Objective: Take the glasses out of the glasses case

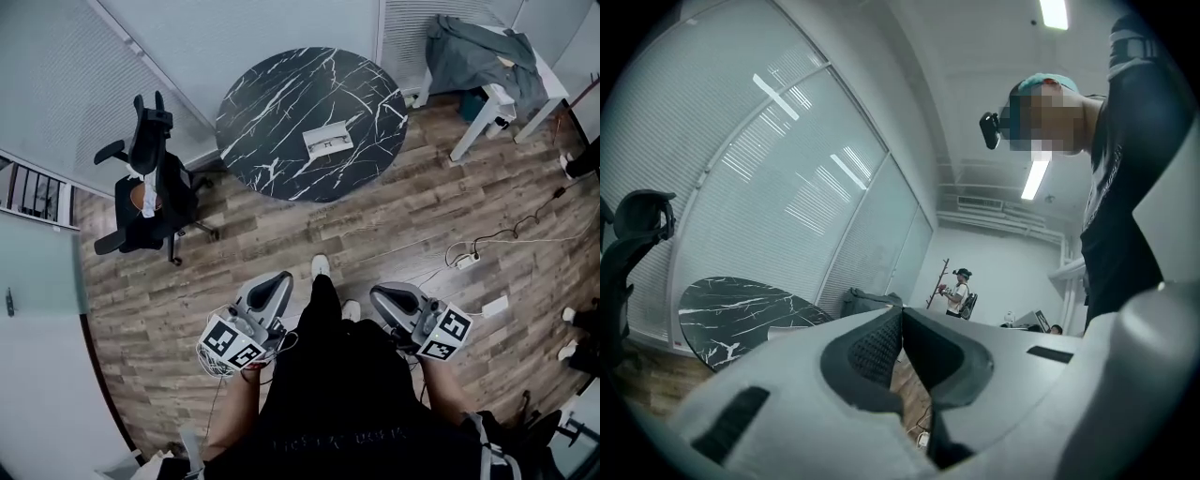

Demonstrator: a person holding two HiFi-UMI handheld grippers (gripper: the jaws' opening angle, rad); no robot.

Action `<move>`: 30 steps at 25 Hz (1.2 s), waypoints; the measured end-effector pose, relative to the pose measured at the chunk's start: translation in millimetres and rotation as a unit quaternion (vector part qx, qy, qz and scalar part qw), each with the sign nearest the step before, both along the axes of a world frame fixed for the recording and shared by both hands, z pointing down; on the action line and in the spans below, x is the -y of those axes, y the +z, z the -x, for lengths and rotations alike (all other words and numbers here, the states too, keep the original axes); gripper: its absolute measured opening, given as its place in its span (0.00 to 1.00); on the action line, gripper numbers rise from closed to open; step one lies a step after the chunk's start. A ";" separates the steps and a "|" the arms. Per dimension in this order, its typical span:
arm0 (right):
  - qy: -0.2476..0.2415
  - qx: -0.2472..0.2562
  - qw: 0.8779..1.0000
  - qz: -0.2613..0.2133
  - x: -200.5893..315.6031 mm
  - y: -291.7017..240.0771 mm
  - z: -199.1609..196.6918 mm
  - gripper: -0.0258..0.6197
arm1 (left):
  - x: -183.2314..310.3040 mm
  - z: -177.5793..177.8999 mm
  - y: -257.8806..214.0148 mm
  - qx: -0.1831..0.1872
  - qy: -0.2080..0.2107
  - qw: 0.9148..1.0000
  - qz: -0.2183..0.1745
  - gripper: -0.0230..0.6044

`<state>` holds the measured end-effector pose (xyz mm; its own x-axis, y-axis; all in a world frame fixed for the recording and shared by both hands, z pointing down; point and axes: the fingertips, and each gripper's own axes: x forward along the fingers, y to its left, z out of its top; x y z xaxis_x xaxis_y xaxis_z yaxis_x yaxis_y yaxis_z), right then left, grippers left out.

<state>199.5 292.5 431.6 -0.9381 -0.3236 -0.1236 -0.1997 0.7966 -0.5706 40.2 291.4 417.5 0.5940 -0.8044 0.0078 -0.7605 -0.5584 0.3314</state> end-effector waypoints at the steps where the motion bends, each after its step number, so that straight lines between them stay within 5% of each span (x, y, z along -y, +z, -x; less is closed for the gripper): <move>1: -0.001 -0.001 1.000 0.002 3.3 0.9 2.2 0.09 | 3.4 0.2 1.2 -0.001 0.005 1.000 0.002 0.07; 30: 0.011 -0.064 0.998 0.024 160.6 -2.7 138.0 0.09 | 166.7 123.6 5.3 -0.050 0.034 0.998 0.005 0.07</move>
